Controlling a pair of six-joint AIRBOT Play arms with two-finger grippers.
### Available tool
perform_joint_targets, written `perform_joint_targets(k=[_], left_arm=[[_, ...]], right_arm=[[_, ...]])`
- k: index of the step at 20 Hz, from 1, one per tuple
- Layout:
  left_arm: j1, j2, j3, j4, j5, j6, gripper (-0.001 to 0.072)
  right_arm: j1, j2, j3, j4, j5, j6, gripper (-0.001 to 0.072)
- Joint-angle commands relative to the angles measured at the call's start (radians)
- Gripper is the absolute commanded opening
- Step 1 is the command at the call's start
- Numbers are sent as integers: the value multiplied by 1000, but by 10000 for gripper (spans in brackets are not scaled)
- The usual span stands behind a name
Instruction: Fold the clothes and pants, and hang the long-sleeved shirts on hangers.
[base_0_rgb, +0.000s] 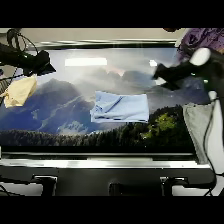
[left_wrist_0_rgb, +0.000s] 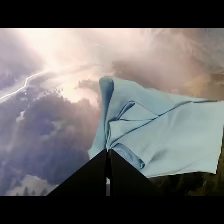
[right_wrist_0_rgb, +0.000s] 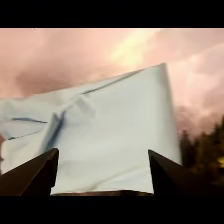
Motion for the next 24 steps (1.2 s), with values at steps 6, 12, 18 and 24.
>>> perform_joint_targets(k=[6,12,18,24], left_arm=[[1,1,0,0,0,26,25],[1,1,0,0,0,26,25],[1,0,0,0,0,15,25],[1,0,0,0,0,15,25]], right_arm=[[-249,-111,-367,384,19,-544,523],[-249,-225,-424,547,-64,-690,520],[-208,-282,-424,570,-103,-711,425],[-111,-289,-423,573,-166,-706,199]])
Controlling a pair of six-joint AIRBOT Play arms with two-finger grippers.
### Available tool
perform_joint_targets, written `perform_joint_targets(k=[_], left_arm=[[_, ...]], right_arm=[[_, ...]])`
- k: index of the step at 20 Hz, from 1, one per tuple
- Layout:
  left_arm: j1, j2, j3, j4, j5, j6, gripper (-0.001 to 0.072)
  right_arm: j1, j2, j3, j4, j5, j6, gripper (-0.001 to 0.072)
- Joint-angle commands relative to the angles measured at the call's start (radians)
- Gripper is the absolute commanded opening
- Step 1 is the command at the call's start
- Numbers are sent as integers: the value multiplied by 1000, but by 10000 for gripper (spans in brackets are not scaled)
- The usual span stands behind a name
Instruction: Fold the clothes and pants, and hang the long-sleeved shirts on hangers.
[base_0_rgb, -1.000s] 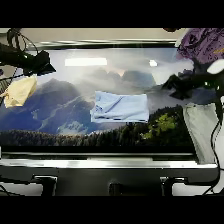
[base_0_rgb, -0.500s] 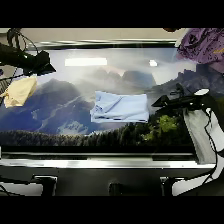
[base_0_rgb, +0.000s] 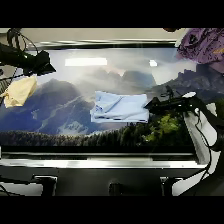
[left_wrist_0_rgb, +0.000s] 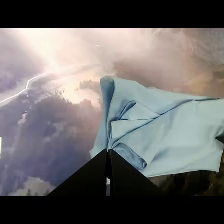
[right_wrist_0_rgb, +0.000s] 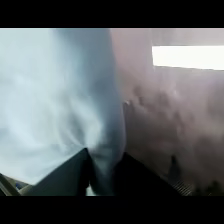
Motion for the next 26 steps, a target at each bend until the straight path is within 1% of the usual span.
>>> perform_joint_targets(k=[1,2,4,9,14,19,22,24,26], left_arm=[[1,0,0,0,1,0,25],[1,0,0,0,1,0,25],[1,0,0,0,1,0,25],[1,0,0,1,1,0,26],[1,0,0,1,1,0,25],[1,0,0,0,0,0,26],[1,0,0,0,0,-1,26],[1,0,0,0,0,-8,25],[1,0,0,0,0,-24,26]], right_arm=[[36,-2,1,30,-31,0,46],[32,5,11,47,-32,1,37],[27,27,76,19,-48,43,36],[-11,34,381,-169,-56,250,35],[-106,34,592,-262,-63,422,35],[-233,39,732,-323,-65,585,35],[-295,85,738,-338,-105,663,35],[-321,121,738,-387,-116,711,35],[-333,159,738,-473,-119,778,35]])
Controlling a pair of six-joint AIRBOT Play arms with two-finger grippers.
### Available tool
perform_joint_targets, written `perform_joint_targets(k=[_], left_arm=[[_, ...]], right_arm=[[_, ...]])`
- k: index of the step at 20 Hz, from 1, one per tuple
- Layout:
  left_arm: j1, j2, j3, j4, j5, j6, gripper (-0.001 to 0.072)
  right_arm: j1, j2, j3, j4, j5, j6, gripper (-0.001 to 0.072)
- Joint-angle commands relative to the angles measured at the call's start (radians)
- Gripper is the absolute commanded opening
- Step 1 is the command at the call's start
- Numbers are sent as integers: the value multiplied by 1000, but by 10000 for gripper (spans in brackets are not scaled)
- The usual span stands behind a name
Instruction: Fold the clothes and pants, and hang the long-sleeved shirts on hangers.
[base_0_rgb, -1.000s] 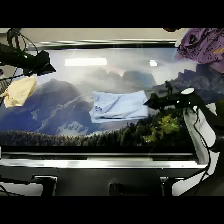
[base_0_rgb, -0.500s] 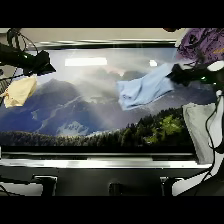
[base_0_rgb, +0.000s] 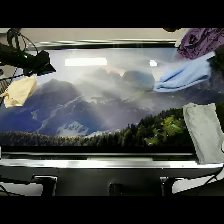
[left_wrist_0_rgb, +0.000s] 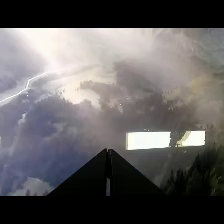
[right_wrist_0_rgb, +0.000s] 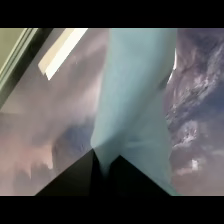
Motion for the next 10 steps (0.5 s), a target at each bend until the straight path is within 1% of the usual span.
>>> perform_joint_targets(k=[1,5,10], left_arm=[[1,0,0,-3,-1,-15,25],[1,0,0,-3,-31,-15,25],[1,1,0,-3,-83,-15,25]], right_arm=[[-32,67,9,-161,-17,143,35],[-32,127,9,-313,25,247,35],[-32,154,9,-404,186,274,35]])
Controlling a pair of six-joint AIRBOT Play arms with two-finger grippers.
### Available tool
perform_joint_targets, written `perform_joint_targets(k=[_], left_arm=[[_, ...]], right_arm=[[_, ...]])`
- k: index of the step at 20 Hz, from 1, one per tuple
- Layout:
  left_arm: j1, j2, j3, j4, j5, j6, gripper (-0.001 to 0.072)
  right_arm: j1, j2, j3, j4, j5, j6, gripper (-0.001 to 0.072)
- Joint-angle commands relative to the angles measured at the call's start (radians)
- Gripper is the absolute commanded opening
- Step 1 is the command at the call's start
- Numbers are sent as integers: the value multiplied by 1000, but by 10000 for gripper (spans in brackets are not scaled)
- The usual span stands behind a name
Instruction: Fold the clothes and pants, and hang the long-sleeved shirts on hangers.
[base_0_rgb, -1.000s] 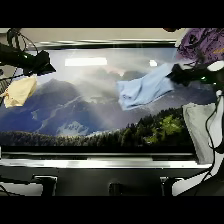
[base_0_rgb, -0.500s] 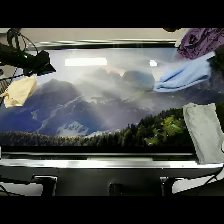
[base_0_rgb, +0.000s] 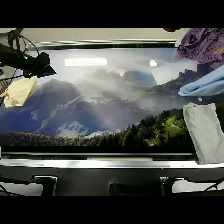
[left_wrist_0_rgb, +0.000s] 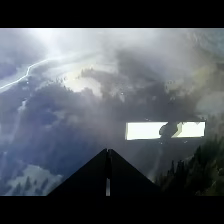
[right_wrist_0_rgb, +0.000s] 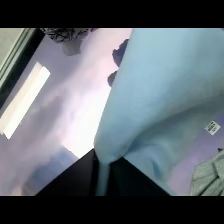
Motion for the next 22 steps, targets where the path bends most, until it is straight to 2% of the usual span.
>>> perform_joint_targets(k=[1,7,13,15,22], left_arm=[[1,1,0,0,-34,0,25],[1,1,0,0,-34,0,25],[2,0,0,4,-34,1,26],[7,0,0,4,-34,1,25],[53,0,0,3,-34,0,26]], right_arm=[[-1,18,1,-102,141,39,35],[-1,22,1,-232,371,32,35],[-1,43,-16,-303,489,-67,35],[-11,63,-73,-327,494,-80,34],[-156,198,-482,-282,384,-76,35]])
